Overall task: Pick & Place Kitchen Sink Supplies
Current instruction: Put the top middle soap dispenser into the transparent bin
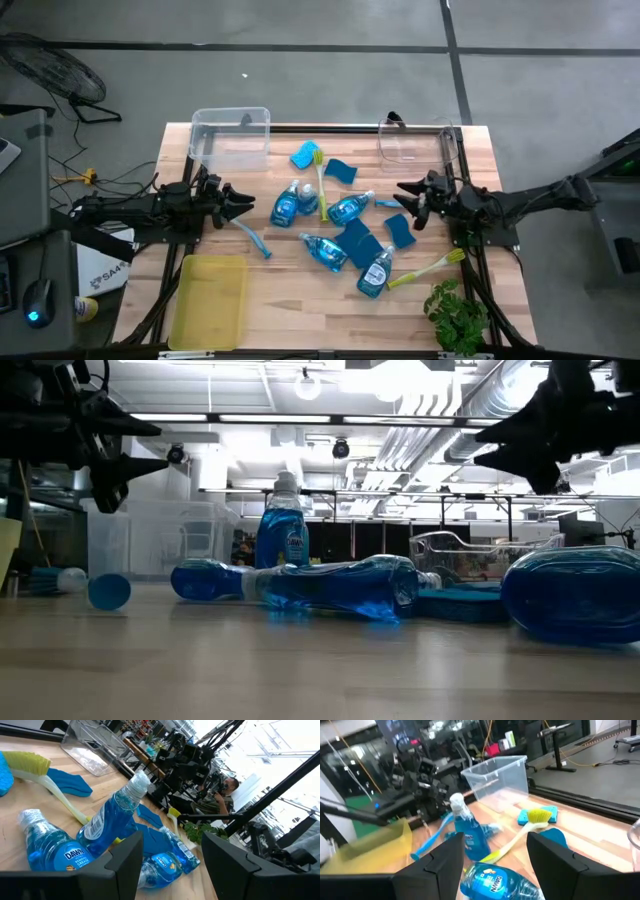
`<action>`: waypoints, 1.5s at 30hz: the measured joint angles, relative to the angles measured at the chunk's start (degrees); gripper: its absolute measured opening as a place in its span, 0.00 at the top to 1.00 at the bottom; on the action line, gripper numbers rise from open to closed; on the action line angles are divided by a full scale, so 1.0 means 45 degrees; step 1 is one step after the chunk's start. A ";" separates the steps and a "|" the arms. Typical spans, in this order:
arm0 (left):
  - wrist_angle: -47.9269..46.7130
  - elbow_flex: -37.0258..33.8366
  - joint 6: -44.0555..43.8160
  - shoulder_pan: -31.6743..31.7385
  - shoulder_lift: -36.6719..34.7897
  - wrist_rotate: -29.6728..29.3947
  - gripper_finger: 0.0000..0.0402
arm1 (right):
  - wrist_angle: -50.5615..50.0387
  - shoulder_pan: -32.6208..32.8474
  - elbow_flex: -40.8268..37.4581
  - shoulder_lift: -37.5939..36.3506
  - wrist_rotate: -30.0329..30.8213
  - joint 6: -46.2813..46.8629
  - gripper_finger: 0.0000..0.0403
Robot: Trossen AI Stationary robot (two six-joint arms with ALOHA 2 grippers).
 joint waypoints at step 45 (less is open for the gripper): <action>-0.0003 0.0000 -0.0002 0.0000 0.0000 0.0000 0.51 | 0.1751 -0.2348 0.6702 1.3255 -0.2926 -0.4929 0.48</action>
